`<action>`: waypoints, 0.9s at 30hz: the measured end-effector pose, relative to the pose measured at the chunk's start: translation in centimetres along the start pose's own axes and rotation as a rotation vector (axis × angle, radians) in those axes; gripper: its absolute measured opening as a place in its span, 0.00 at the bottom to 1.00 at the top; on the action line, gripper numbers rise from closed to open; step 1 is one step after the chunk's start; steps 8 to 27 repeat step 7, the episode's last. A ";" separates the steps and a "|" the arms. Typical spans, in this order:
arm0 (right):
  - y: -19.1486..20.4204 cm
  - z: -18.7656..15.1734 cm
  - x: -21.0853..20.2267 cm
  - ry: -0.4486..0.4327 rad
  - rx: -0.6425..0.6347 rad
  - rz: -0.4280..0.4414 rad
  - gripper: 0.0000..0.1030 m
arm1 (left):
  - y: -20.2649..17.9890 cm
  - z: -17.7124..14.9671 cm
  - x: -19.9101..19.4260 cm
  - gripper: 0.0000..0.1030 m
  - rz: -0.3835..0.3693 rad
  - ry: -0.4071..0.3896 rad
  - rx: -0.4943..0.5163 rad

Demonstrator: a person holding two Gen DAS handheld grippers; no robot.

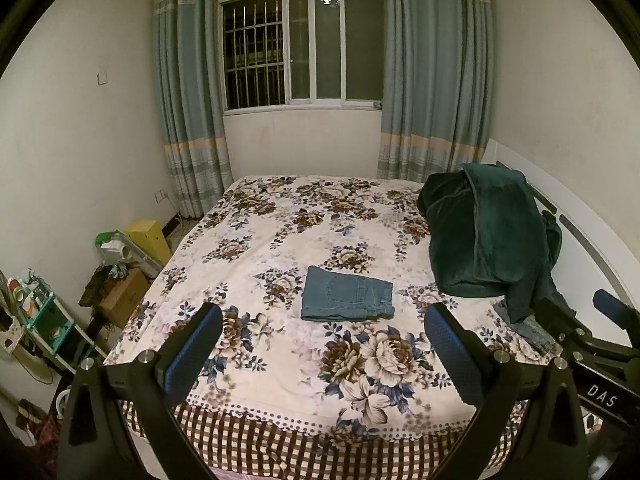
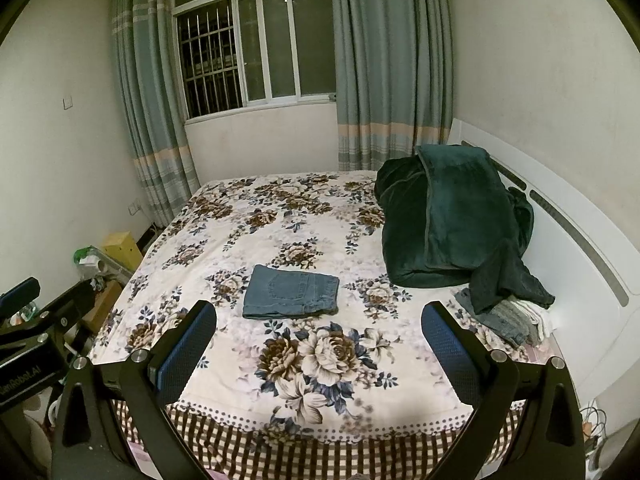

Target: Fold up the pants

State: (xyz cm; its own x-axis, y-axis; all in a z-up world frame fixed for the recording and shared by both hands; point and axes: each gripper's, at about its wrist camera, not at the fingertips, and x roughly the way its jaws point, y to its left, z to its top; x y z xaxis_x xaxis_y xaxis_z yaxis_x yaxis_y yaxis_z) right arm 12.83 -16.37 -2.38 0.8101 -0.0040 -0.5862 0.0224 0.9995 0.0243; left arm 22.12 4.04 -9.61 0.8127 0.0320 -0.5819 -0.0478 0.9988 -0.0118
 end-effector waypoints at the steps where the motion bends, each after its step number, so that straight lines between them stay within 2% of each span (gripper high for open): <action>1: 0.0 0.0 0.0 0.000 0.001 0.000 1.00 | -0.1 0.1 0.0 1.00 -0.001 0.000 0.003; 27: 0.0 -0.1 0.0 0.000 0.001 -0.001 1.00 | -0.1 0.0 -0.3 1.00 -0.003 -0.010 -0.002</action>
